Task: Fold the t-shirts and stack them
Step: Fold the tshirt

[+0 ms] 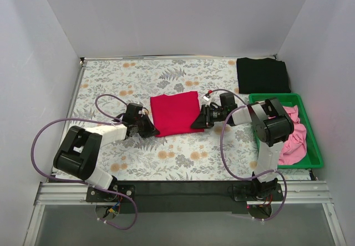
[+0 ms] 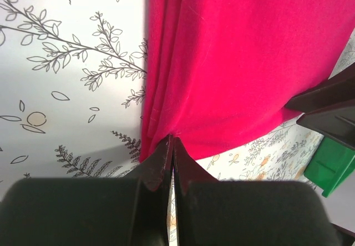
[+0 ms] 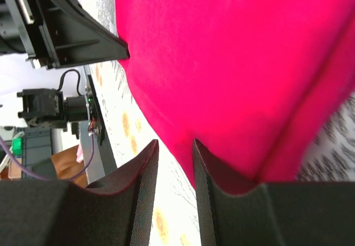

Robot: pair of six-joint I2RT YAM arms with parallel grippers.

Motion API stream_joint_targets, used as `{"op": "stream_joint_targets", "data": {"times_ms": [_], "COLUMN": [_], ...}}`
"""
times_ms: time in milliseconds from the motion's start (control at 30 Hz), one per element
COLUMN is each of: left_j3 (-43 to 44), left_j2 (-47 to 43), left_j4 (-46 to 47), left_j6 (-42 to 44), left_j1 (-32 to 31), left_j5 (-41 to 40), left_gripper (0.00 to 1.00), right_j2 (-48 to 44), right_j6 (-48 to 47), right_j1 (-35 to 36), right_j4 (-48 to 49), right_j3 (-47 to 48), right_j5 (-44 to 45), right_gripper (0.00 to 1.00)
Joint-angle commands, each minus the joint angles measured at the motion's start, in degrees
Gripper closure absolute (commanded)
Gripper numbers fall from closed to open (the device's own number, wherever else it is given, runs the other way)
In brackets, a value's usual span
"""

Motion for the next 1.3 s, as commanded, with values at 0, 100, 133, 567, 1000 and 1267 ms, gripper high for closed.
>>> {"op": "stream_joint_targets", "data": {"times_ms": [0, 100, 133, 567, 1000, 1267], "left_j3": [-1.0, -0.6, -0.2, 21.2, 38.5, 38.4], "left_j2": [1.2, 0.4, -0.7, 0.3, 26.6, 30.7], "left_j4": [-8.2, -8.9, -9.5, -8.7, -2.7, -3.4], "left_j6": [2.0, 2.3, 2.5, 4.7, 3.4, 1.6], "left_j1": [0.9, 1.4, 1.4, 6.3, 8.0, 10.6], "left_j5": [-5.1, -4.6, -4.4, -2.7, -3.5, -1.8], "left_gripper": [1.00, 1.00, 1.00, 0.68, 0.69, 0.69], "right_j2": [3.4, 4.3, 3.7, -4.2, 19.1, 17.9], "right_j6": [-5.6, -6.6, -6.4, 1.8, 6.1, 4.1], "right_j1": [-2.9, -4.1, -4.2, -4.6, -5.9, -9.0], "right_j4": [-1.8, -2.0, -2.1, -4.3, -4.1, -4.3], "right_j3": [-3.3, -4.4, -4.6, 15.3, 38.1, 34.2], "right_j5": [1.6, 1.1, 0.8, 6.2, 10.0, 11.3], "right_gripper": [0.67, 0.70, 0.70, 0.67, 0.67, 0.67]}}
